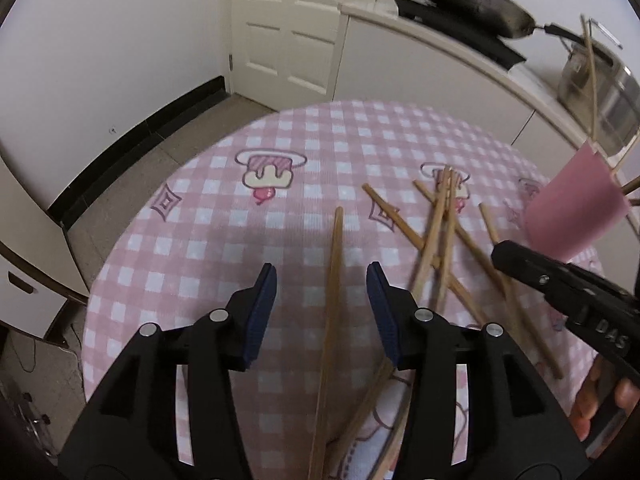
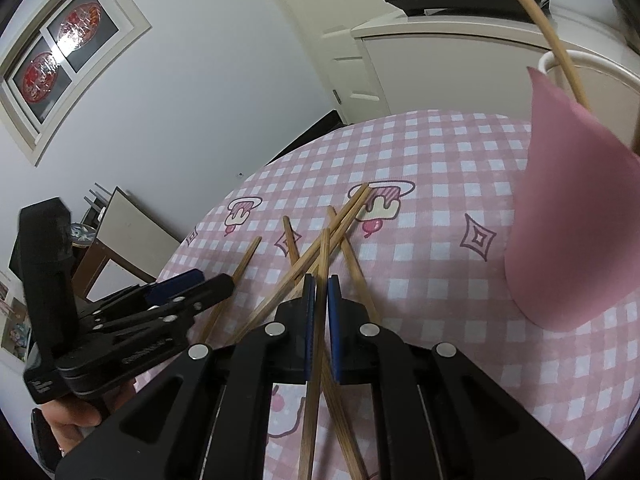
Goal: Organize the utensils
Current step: 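Lift both held chopsticks upright and carry them over the pink cup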
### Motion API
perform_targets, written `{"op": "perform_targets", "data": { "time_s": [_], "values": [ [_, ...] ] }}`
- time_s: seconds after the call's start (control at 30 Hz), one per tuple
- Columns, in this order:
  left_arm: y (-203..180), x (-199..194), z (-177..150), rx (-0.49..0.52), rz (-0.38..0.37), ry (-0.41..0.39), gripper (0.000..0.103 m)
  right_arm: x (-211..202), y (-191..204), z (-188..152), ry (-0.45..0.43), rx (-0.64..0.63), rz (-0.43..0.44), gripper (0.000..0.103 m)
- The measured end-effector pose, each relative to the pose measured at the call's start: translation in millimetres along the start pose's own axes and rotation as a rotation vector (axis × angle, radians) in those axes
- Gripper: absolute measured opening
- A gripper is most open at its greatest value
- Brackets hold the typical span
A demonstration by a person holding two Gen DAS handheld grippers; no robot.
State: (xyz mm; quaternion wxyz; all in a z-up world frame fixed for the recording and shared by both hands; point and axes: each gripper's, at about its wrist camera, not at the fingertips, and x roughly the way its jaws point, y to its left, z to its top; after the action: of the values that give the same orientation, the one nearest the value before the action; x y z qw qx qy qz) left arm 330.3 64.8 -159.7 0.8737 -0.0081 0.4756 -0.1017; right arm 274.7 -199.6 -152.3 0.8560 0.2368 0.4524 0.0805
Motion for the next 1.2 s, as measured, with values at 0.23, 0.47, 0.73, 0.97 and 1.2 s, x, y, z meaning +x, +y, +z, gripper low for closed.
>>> {"op": "perform_targets", "data": {
  "time_s": [0.23, 0.47, 0.73, 0.97, 1.2],
  "values": [
    [-7.3, 6.9, 3.8, 0.044, 0.047, 0.009, 0.006, -0.7, 2.6, -1.5, 0.002, -0.001, 0.016, 0.005],
    [-3.1, -20.8, 0.3, 0.003, -0.008, -0.045, 0.006, -13.6, 13.5, -5.9, -0.009, -0.013, 0.050, 0.005],
    [-17.6, -95.2, -3.3, 0.003, -0.076, -0.188, 0.006, -52.7, 39.6, -13.1, -0.061, -0.066, 0.105, 0.005],
    [-42.6, -149.5, -11.6, 0.033, -0.129, -0.292, 0.006, -104.3, 63.7, -17.0, -0.146, -0.155, 0.112, 0.005],
    [-68.7, -201.0, -13.1, 0.062, -0.180, -0.410, 0.006, -161.3, 75.8, -12.8, -0.235, -0.238, 0.110, 0.005]
  ]
}}
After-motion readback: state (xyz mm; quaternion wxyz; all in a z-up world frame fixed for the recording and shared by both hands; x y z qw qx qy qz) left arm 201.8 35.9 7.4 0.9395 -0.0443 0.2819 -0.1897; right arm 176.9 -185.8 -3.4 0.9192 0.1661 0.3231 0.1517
